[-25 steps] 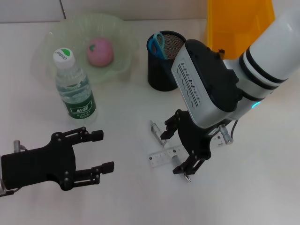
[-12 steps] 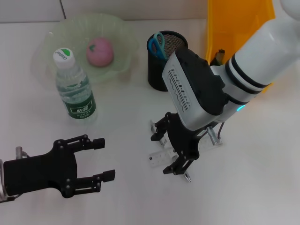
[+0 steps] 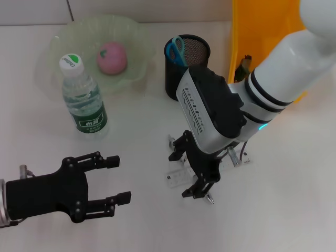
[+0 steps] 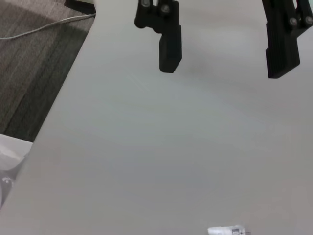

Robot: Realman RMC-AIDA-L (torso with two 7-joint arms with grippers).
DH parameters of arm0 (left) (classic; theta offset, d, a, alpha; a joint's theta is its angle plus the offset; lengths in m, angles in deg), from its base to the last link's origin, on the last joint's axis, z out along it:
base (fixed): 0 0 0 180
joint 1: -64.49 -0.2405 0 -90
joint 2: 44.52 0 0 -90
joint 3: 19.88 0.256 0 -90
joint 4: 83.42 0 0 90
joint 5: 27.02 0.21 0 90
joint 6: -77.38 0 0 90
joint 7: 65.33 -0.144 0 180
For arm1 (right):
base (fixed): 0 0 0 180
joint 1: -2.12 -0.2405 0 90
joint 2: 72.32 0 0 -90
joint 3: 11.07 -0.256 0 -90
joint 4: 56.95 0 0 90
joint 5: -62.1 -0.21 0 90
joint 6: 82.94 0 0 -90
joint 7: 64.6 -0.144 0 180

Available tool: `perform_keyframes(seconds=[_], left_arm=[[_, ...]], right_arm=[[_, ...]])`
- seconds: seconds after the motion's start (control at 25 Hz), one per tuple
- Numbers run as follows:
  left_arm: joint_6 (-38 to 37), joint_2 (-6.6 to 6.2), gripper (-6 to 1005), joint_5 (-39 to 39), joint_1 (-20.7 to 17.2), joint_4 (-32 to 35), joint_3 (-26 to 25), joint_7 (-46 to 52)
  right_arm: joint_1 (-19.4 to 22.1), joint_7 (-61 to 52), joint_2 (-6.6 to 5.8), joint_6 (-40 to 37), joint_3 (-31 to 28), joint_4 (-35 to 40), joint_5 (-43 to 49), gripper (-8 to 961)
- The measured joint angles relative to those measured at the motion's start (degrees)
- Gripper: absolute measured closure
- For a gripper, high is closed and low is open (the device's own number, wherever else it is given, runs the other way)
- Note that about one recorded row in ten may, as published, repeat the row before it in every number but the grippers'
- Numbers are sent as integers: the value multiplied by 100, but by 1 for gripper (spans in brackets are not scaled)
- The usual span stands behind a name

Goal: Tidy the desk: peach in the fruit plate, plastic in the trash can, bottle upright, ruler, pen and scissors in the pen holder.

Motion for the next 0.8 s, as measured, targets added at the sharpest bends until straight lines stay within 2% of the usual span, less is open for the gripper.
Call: perform_keyframes(seconds=[0.56, 0.76, 0.8], left_arm=[[25, 42, 216, 59, 48, 1, -20, 0], [35, 46, 216, 59, 50, 0, -29, -6], [39, 50, 216, 59, 50, 1, -30, -7]], right_arm=[[-267, -123, 1, 164, -21, -472, -17, 153], [-289, -135, 1, 199, -8, -525, -18, 347], [-306, -136, 1, 201, -6, -540, -18, 362]])
